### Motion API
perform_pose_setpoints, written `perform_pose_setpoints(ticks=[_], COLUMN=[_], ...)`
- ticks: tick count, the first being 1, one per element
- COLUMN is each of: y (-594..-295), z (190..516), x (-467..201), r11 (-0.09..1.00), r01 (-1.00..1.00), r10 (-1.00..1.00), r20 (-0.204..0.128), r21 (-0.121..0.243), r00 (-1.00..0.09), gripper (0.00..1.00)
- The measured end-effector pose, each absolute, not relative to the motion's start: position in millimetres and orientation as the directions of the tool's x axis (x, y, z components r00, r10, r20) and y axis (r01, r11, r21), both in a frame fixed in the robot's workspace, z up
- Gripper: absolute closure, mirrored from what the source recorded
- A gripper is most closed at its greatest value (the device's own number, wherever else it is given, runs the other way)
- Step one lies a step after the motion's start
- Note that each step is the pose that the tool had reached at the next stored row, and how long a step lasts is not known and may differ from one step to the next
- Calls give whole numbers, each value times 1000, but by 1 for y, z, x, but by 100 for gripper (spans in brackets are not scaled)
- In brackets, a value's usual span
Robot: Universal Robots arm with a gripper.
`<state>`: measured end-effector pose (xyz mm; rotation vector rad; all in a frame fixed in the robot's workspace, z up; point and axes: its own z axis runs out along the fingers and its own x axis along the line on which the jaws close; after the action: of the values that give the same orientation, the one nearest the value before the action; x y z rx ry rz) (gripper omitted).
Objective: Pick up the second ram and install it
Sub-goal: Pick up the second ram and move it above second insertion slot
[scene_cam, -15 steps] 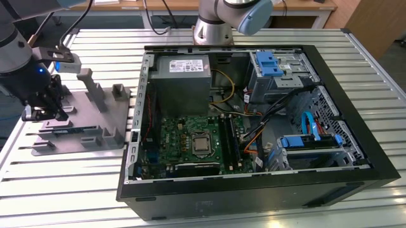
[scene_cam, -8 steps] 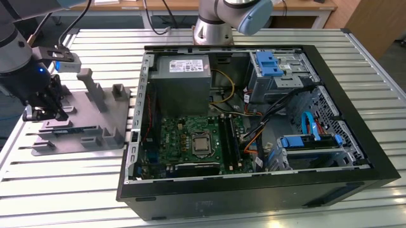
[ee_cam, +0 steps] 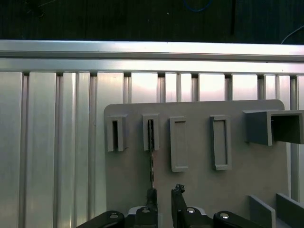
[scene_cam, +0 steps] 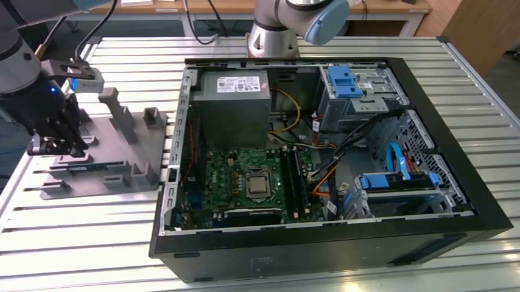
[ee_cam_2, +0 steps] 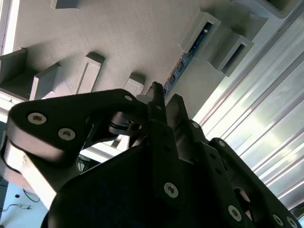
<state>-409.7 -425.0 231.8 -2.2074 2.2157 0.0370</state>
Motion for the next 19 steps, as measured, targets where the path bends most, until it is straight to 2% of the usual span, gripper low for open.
perform_pose_setpoints(ticks=[1,3,4,19], y=[-425,-425,-425,-431], z=[232,232,232,211], x=[-410,-410,-410,-409], r11=[4,4,4,-100], r01=[-1000,-1000,-1000,-995], r10=[-1000,-1000,-1000,-995], r20=[-26,-26,-26,-26], r21=[7,7,7,13], r00=[-4,-4,-4,100], gripper=[71,71,64,64])
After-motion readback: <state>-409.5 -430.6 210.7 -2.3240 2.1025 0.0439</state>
